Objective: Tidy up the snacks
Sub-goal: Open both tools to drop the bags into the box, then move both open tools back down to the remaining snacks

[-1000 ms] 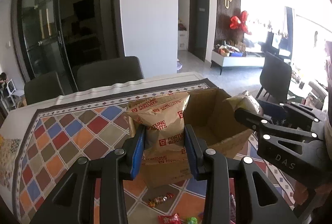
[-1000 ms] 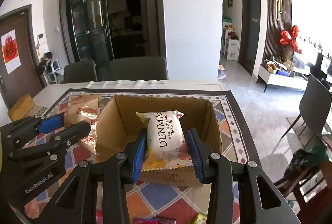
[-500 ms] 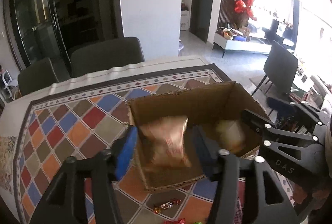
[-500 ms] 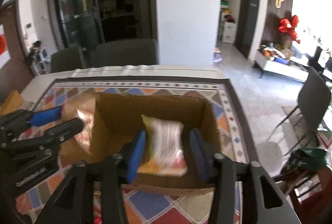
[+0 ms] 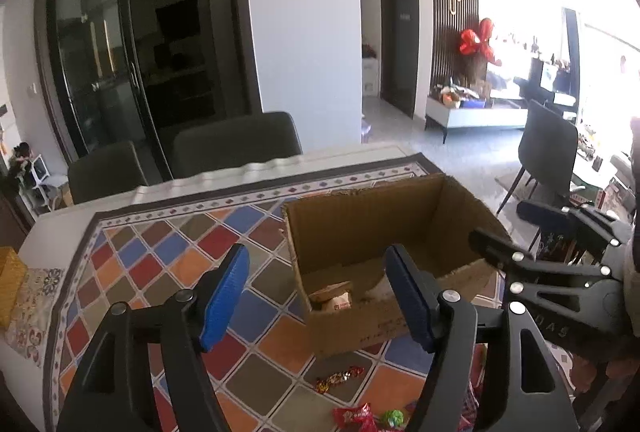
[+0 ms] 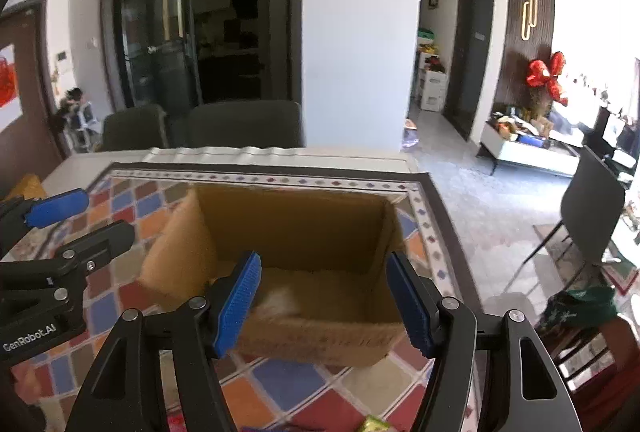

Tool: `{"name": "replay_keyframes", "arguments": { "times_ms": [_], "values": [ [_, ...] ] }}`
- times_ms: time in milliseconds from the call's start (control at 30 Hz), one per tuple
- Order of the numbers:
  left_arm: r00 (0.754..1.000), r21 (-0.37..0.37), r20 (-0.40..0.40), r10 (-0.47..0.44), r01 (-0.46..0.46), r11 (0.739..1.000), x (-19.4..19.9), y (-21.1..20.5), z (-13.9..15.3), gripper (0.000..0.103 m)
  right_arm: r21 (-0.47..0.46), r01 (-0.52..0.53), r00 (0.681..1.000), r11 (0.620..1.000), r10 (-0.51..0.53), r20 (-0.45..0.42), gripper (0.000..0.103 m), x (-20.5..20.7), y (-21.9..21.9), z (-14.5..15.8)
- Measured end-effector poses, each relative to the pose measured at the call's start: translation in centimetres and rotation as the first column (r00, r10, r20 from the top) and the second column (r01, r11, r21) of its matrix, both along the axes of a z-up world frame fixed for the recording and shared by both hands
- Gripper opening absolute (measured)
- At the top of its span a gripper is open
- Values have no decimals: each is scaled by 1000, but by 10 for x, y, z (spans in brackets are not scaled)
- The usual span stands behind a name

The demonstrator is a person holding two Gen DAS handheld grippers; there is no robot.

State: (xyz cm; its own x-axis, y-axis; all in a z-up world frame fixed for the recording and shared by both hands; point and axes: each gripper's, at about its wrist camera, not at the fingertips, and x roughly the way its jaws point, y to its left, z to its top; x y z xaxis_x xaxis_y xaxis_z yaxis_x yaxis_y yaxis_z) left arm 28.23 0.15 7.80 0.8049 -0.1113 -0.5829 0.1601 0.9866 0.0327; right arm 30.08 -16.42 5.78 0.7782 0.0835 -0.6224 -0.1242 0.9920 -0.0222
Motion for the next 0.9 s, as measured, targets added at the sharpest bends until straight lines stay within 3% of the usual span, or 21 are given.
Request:
{"name": "replay_keyframes", "arguments": {
  "times_ms": [233,400,667,900],
  "values": [
    [998,-21,52,32,-31,999,-42,16,8,70,44,-46,998,998,44,36,66,-41,16,1],
    [997,-32,47,54,-52,998,-69,27,2,70,103,-87,996,991,84,36,66,-67,25,-3],
    [997,-45,21,75,-74,996,-102,42,-25,74,71,-117,992,991,113,53,66,-97,41,-21],
    [997,-30,-27,69,-70,997,-120,45,-54,74,90,-134,991,987,135,-5,66,-118,49,-48]
  ]
}}
